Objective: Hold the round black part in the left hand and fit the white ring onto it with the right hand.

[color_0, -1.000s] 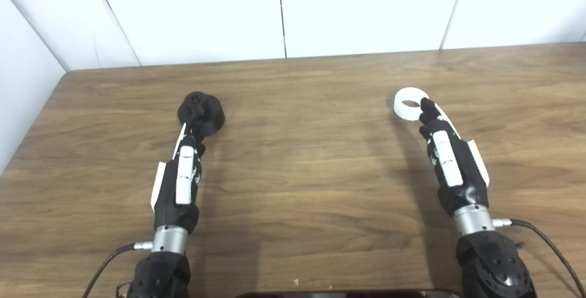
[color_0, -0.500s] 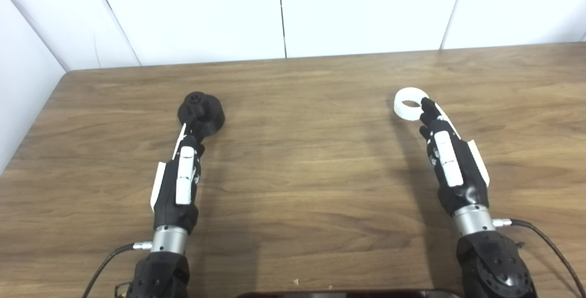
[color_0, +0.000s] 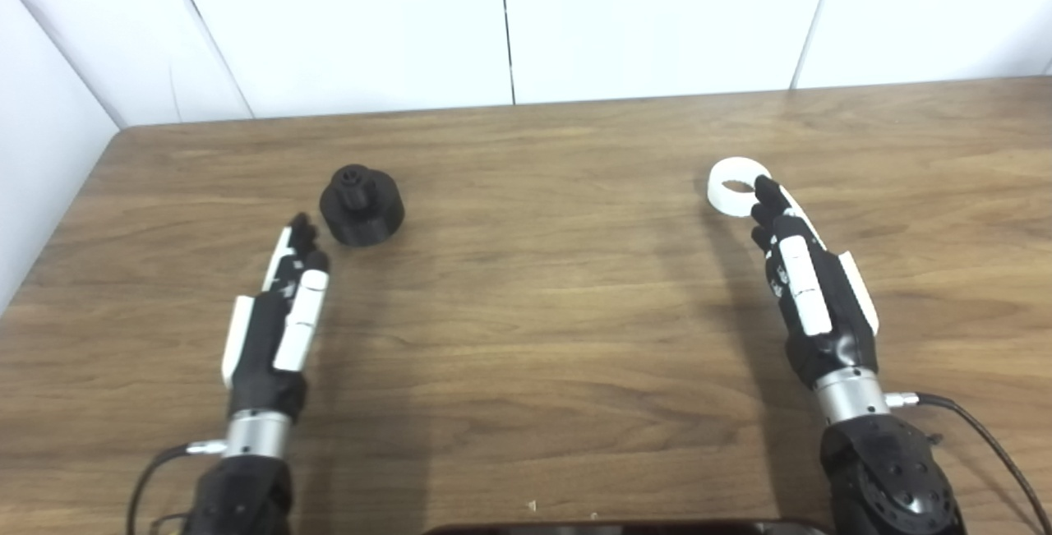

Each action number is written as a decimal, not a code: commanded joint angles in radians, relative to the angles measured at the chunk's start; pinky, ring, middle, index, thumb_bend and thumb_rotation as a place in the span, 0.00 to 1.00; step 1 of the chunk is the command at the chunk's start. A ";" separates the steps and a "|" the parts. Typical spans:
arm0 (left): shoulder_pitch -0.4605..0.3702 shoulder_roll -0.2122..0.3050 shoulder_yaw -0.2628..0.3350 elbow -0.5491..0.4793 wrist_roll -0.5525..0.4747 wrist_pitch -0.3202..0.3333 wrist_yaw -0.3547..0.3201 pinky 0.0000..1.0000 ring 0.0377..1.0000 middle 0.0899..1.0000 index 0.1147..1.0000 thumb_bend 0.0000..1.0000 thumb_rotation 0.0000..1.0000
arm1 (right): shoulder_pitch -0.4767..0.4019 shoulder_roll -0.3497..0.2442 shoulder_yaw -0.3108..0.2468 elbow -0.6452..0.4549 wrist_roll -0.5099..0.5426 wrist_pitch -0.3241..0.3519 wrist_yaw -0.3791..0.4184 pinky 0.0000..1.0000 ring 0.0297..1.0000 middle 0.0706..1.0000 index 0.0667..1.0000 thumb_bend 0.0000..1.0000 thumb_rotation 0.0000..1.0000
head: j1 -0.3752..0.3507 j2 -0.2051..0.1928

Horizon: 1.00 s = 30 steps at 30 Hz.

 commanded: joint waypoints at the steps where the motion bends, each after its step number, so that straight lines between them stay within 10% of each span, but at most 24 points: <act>1: -0.030 0.084 0.017 -0.035 0.034 0.005 -0.016 1.00 1.00 1.00 1.00 0.65 0.84 | 0.002 0.026 0.003 -0.021 -0.001 -0.027 0.007 0.98 0.97 0.96 0.91 0.55 0.86 | 0.003 0.000; 17: -0.226 0.460 -0.075 0.074 0.365 0.070 -0.105 0.97 1.00 1.00 1.00 0.58 0.83 | -0.004 0.032 0.005 0.012 -0.019 -0.043 0.003 0.96 0.96 0.96 0.90 0.55 0.87 | 0.021 -0.015; 30: -0.382 0.566 -0.233 0.229 0.552 0.047 -0.206 0.99 1.00 1.00 1.00 0.75 0.75 | 0.002 0.034 0.007 0.016 -0.017 -0.061 0.004 0.97 0.97 0.95 0.90 0.54 0.86 | 0.023 -0.022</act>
